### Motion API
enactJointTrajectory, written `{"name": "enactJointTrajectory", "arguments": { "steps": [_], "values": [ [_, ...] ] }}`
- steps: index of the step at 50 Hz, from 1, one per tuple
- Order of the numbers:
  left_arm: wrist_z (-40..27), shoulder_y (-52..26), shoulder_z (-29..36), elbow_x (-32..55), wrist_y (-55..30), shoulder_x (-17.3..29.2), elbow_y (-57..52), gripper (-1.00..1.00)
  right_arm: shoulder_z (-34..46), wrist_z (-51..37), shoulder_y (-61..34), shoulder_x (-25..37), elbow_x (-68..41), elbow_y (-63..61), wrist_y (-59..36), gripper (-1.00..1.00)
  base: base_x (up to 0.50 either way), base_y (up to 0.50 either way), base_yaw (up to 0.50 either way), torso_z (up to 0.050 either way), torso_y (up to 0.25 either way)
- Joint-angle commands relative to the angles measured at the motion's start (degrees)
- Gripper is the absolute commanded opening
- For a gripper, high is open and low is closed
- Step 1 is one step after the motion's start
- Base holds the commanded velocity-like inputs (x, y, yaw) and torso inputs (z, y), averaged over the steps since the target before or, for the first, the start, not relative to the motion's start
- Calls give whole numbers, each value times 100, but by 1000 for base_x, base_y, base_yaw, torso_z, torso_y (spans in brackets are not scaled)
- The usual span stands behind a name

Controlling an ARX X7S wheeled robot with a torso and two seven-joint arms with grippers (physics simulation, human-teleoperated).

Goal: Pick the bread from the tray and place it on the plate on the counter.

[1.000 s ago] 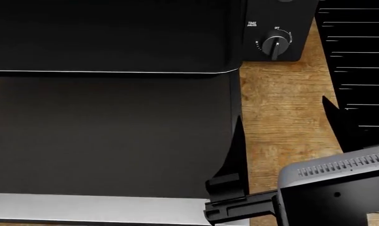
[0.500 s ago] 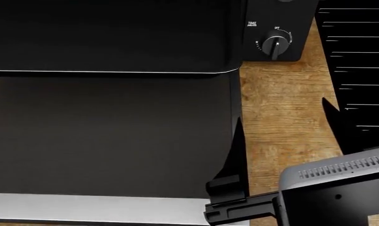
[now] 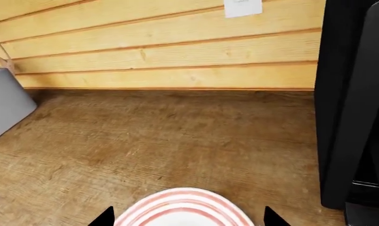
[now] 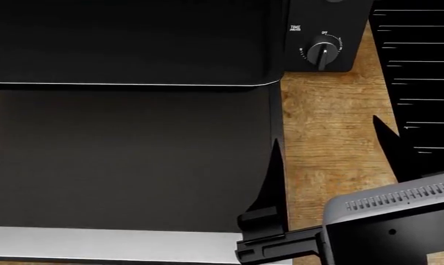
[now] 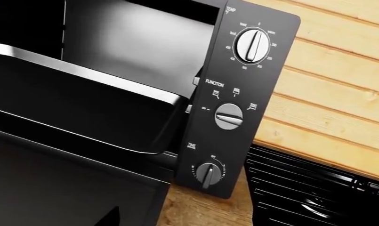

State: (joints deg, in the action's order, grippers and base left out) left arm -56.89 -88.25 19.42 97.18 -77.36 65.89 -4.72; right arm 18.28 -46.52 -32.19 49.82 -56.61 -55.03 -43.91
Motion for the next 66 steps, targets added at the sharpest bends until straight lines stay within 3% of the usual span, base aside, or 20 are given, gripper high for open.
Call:
{"name": "enactJointTrajectory", "arguments": {
  "steps": [1, 10, 17, 24, 66],
  "values": [
    [-181, 191, -340, 627, 170, 288, -547, 100, -110, 92, 12, -86, 152, 35, 66, 100, 0, 0, 0, 0, 0],
    [-433, 178, -449, 1131, 219, 649, -814, 100, -160, 53, 70, -21, 91, -16, 120, 100, 0, 0, 0, 0, 0],
    [-419, 620, -696, 1370, 515, 1041, -1168, 100, -194, -54, -54, 23, -93, -79, 36, 100, 0, 0, 0, 0, 0],
    [-598, 449, -728, 1811, 473, 1261, -1350, 100, -148, -119, -184, 6, -189, -114, -41, 100, 0, 0, 0, 0, 0],
    [-2124, -1607, 268, 3728, -30, 1084, -1614, 100, -112, -204, -215, 140, -308, -169, 105, 100, 0, 0, 0, 0, 0]
  ]
}}
